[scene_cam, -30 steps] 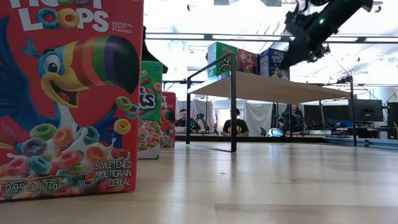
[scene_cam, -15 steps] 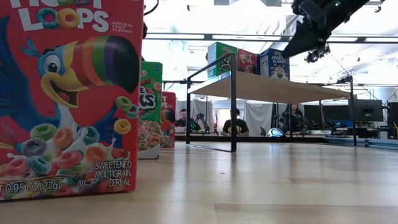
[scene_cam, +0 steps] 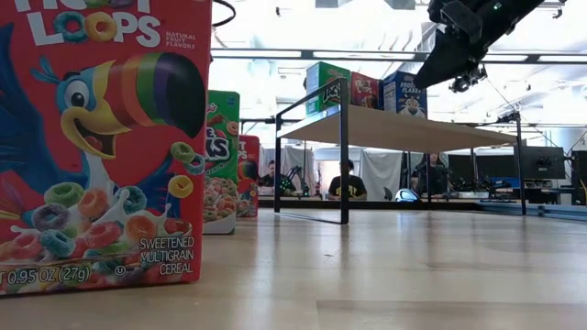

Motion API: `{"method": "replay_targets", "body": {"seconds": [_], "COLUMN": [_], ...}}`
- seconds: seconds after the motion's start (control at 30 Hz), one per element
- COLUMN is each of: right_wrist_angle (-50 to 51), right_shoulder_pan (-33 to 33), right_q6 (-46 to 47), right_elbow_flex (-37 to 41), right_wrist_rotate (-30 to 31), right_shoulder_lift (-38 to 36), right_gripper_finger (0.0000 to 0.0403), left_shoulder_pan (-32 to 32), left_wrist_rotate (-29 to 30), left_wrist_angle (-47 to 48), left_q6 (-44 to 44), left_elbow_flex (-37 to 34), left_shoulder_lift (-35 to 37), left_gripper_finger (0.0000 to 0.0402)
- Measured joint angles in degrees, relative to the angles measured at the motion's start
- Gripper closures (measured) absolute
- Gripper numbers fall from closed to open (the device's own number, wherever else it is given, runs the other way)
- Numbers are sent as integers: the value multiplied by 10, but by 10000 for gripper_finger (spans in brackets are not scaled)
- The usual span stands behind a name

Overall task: Stack cereal on shelf
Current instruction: Put the top red cereal box on the shelf and aligned with the other red cereal box

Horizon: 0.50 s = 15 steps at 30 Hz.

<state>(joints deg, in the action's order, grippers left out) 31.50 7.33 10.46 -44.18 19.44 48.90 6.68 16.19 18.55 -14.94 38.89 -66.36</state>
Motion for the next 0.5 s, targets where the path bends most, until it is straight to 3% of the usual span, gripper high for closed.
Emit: {"method": "replay_targets", "body": {"seconds": [0.5], "right_wrist_angle": [0], "right_shoulder_pan": [0], "right_q6": [0], "right_elbow_flex": [0], "right_wrist_rotate": [0], "right_shoulder_lift": [0], "right_gripper_finger": [256], "left_shoulder_pan": [-1], "left_wrist_rotate": [-11], "left_wrist_angle": [-45], "left_q6": [45], "left_elbow_flex": [0], "left_shoulder_lift": [-27], "left_gripper_finger": [119]}}
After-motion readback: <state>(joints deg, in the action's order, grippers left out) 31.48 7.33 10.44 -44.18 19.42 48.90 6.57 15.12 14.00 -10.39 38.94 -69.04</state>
